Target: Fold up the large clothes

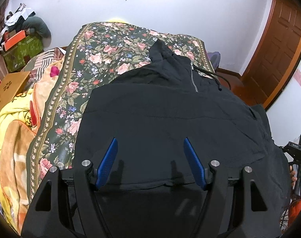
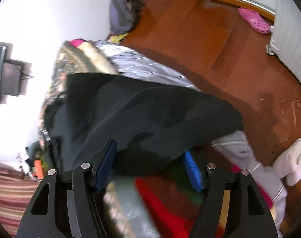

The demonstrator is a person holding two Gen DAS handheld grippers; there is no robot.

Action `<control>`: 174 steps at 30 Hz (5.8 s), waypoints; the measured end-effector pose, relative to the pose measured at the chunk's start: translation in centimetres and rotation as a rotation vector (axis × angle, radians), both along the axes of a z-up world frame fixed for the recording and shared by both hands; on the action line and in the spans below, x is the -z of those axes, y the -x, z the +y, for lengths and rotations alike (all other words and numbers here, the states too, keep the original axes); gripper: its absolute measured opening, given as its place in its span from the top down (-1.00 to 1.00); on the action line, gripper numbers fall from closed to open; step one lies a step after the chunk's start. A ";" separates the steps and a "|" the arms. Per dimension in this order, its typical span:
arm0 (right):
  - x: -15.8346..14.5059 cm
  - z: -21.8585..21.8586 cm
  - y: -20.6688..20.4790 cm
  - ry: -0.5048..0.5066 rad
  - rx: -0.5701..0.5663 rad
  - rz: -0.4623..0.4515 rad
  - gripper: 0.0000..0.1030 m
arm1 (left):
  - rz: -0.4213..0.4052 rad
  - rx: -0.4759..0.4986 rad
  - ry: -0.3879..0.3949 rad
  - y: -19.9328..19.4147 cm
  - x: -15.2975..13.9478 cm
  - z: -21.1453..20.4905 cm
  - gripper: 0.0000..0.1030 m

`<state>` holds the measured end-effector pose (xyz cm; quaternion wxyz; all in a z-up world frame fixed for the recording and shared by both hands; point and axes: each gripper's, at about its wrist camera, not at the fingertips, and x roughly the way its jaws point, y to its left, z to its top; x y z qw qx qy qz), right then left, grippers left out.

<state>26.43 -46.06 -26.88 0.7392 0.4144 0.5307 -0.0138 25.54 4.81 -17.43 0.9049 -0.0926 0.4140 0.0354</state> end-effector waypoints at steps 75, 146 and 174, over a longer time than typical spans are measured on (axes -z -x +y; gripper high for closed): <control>-10.3 15.1 0.4 0.250 -0.247 -0.280 -0.14 | -0.048 0.088 -0.070 1.7 -0.6 -0.9 -0.32; -16.3 25.5 3.0 0.601 -0.674 -0.508 0.14 | 0.043 0.243 -0.185 -0.2 0.7 -5.0 -0.32; -12.4 20.2 1.3 0.577 -0.578 -0.358 0.14 | -0.231 0.177 -0.131 -1.9 -7.8 -1.3 0.65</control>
